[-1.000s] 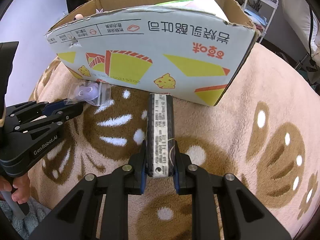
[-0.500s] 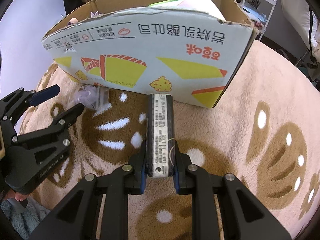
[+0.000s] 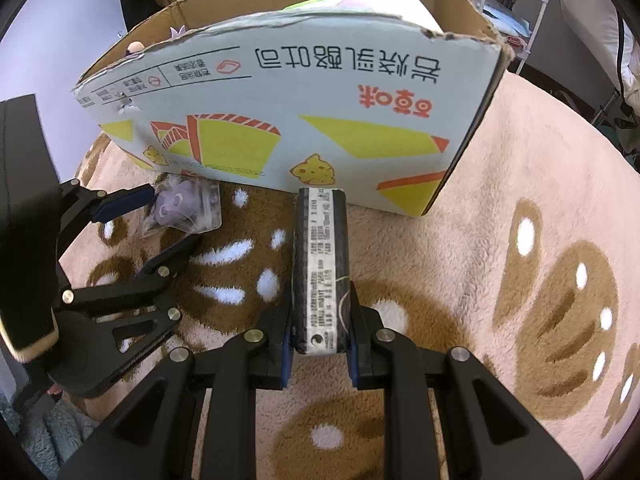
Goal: Organize soft objects
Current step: 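Lift bagged purple toy with left tool while right tool lifts black tissue pack, then carry bagged toy and tissue pack up over the box opening with both tools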
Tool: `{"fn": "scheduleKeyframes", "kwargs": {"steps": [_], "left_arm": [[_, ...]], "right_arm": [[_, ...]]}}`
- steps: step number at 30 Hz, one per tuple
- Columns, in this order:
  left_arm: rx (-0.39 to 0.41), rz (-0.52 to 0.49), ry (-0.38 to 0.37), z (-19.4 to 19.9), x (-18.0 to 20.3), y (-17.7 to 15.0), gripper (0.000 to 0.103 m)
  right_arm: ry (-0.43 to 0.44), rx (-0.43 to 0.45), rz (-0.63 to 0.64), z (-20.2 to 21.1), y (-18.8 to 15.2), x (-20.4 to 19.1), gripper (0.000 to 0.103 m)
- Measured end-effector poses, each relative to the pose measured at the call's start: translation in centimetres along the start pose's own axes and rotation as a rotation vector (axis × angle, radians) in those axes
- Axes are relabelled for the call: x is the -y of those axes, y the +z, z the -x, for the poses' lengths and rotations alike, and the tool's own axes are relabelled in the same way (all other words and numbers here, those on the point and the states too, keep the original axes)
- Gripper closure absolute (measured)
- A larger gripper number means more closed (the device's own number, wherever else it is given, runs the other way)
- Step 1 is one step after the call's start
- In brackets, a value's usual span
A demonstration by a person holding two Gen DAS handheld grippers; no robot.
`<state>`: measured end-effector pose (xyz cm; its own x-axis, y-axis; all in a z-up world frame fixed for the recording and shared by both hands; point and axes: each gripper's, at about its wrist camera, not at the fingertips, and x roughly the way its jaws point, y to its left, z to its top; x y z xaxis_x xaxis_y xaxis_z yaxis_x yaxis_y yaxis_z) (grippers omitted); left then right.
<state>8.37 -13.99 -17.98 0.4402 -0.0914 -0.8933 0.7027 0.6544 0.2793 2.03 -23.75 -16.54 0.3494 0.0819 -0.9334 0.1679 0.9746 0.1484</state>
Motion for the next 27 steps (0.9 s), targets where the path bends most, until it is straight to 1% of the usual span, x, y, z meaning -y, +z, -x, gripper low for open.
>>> {"fn": "scheduleKeyframes", "kwargs": {"steps": [1, 2, 4, 8, 12, 17, 24, 27], "left_arm": [[-0.001, 0.007, -0.012, -0.1, -0.2, 0.0, 0.051], [-0.003, 0.02, -0.036, -0.2, -0.4, 0.0, 0.058], [-0.005, 0.038, -0.082, -0.3, -0.7, -0.1, 0.069], [0.008, 0.018, -0.095, -0.1, -0.6, -0.1, 0.077], [0.02, 0.001, -0.096, 0.8, 0.2, -0.3, 0.081], [0.037, 0.011, -0.125, 2.1, 0.3, -0.7, 0.085], [0.059, 0.04, -0.168, 4.2, -0.4, -2.2, 0.09], [0.077, 0.072, -0.172, 4.8, -0.9, -3.1, 0.093]], "right_arm": [[0.0, -0.001, 0.0, 0.0, 0.0, 0.1, 0.081], [0.0, -0.002, 0.0, 0.0, 0.1, 0.1, 0.081], [0.001, -0.004, 0.0, -0.2, 0.1, 0.1, 0.081], [0.0, -0.009, 0.005, -0.4, 0.1, -0.1, 0.081], [-0.002, -0.004, 0.004, -0.5, 0.1, -0.3, 0.081], [0.0, 0.0, 0.007, -0.2, -0.2, -0.2, 0.081], [0.015, 0.081, 0.026, 2.1, -0.5, -0.2, 0.081], [0.019, 0.092, 0.02, 2.7, -0.7, 0.0, 0.081]]}}
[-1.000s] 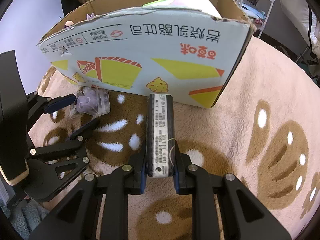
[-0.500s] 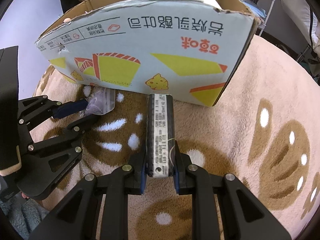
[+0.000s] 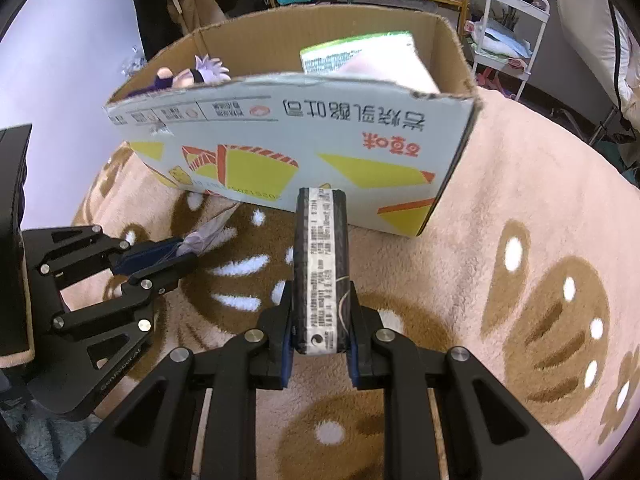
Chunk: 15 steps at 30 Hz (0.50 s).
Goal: Organize soft objects
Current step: 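Carry bagged toy and tissue pack up over the box opening with both tools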
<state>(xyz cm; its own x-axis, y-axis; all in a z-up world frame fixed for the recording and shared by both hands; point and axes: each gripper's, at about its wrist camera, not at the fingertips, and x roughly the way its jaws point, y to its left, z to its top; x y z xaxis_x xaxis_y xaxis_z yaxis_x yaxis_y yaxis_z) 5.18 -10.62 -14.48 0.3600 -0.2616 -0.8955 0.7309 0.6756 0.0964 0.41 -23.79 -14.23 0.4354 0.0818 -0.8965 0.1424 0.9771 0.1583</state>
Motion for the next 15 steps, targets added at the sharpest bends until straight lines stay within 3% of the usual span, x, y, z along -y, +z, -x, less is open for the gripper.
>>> {"fn": "scheduleKeyframes", "kwargs": {"steps": [6, 15], "left_arm": [[0.062, 0.006, 0.028, 3.5, 0.5, -1.1, 0.094], [0.231, 0.053, 0.106, 10.6, 1.6, -2.2, 0.094]], "right_arm": [[-0.011, 0.039, 0.006, 1.8, -0.4, 0.0, 0.081], [-0.004, 0.207, 0.035, 7.3, -0.7, -0.6, 0.081]]}}
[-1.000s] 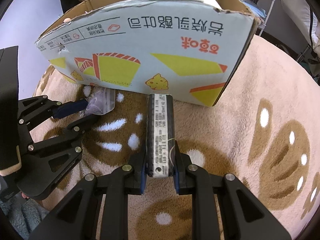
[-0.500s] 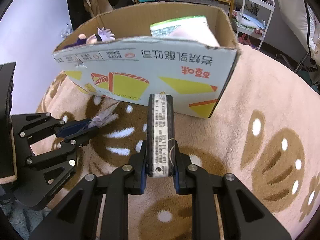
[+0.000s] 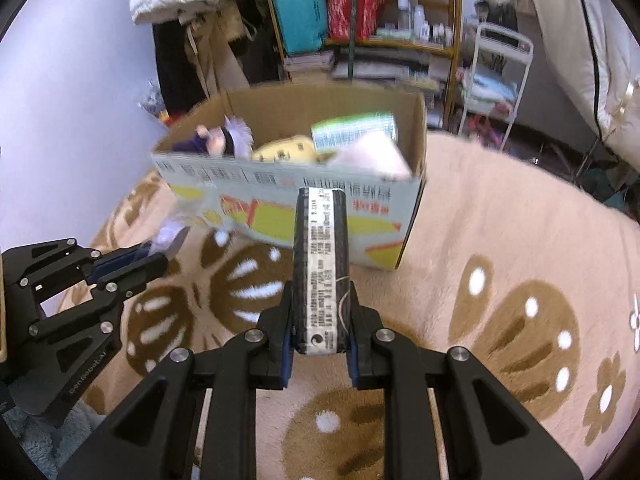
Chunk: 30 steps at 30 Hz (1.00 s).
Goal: Organize soft objects
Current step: 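Carry bagged toy and tissue pack up over the box opening with both tools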
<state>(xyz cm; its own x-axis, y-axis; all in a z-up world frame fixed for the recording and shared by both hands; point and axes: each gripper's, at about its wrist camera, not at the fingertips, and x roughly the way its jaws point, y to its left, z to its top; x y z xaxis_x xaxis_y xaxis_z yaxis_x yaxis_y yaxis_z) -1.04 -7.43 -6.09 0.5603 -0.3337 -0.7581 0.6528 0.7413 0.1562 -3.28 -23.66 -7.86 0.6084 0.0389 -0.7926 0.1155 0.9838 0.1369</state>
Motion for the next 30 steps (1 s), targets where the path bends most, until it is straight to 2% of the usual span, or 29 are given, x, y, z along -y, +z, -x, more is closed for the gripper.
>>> {"fn": "scheduleKeyframes", "kwargs": {"steps": [5, 11, 15, 23, 28, 30], "left_arm": [[0.106, 0.016, 0.026, 2.6, -0.8, 2.0, 0.094], [0.189, 0.036, 0.038, 3.7, -1.4, 3.7, 0.094], [0.21, 0.052, 0.057, 3.6, -2.3, 4.7, 0.094], [0.25, 0.064, 0.086, 2.8, -4.0, 7.7, 0.093], [0.25, 0.068, 0.088, 1.0, -4.6, 9.1, 0.093], [0.222, 0.079, 0.081, -0.1, -4.7, 9.4, 0.093]], "right_arm": [[-0.002, 0.1, 0.016, 2.4, 1.2, -0.5, 0.081], [0.004, 0.189, 0.026, 3.7, 3.0, -0.7, 0.081], [0.018, 0.214, 0.033, 3.7, 4.3, -0.5, 0.081], [-0.008, 0.243, 0.121, 2.5, 7.3, -1.3, 0.081], [0.003, 0.221, 0.131, 0.7, 8.1, -1.0, 0.081], [0.008, 0.204, 0.132, -0.2, 8.3, -0.7, 0.081]]}}
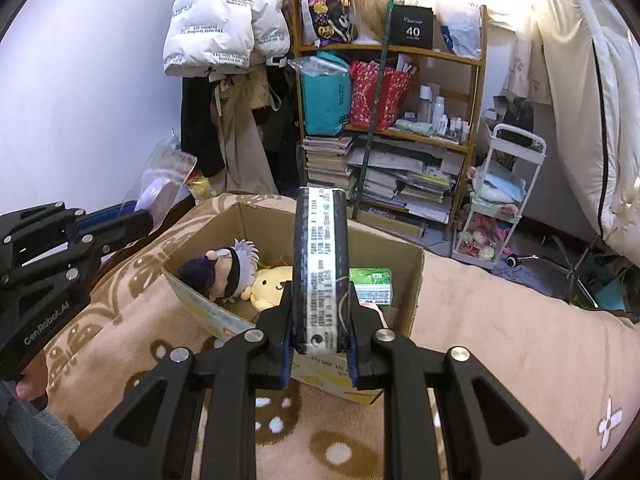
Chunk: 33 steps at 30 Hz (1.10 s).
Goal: Organize soft objects
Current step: 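Carry bagged toy and tissue pack up over the box opening with both tools, then open both tools to drop bagged toy and tissue pack into the box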
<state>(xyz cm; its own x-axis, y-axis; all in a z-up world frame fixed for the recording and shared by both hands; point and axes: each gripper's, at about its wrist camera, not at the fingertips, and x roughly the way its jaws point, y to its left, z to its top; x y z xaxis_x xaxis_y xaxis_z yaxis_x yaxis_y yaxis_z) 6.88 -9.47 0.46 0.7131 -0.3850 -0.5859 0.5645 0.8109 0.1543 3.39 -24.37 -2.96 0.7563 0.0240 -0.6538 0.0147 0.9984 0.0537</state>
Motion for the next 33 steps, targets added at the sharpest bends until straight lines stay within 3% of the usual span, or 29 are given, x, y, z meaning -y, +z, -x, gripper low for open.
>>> {"fn": "scheduleKeyframes", "kwargs": {"steps": [10, 21, 23, 28, 30, 32, 33], "left_arm": [[-0.071, 0.057, 0.001, -4.8, 0.3, -0.9, 0.092], [-0.122, 0.093, 0.033, -6.9, -0.6, -1.7, 0.084], [-0.125, 0.098, 0.043, -6.8, -0.7, -1.8, 0.083], [-0.126, 0.13, 0.068, -6.0, -1.3, -2.1, 0.071], [-0.121, 0.134, 0.083, -5.3, -1.4, -2.2, 0.069], [-0.121, 0.138, 0.096, -4.6, -1.6, -2.4, 0.06], [-0.116, 0.14, 0.103, -4.1, -1.7, -2.5, 0.058]], "right_arm": [[0.062, -0.032, -0.048, -3.1, -0.7, 1.5, 0.081], [0.063, -0.075, -0.071, -4.7, -1.6, 1.8, 0.078], [0.064, -0.072, -0.072, -4.7, -1.6, 1.8, 0.069], [0.051, -0.071, -0.064, -4.2, -1.8, 1.4, 0.06], [0.049, -0.063, -0.062, -3.7, -1.8, 1.4, 0.053], [0.037, -0.047, -0.066, -2.9, -1.9, 1.2, 0.038], [0.033, -0.039, -0.069, -2.5, -1.9, 1.2, 0.036]]}}
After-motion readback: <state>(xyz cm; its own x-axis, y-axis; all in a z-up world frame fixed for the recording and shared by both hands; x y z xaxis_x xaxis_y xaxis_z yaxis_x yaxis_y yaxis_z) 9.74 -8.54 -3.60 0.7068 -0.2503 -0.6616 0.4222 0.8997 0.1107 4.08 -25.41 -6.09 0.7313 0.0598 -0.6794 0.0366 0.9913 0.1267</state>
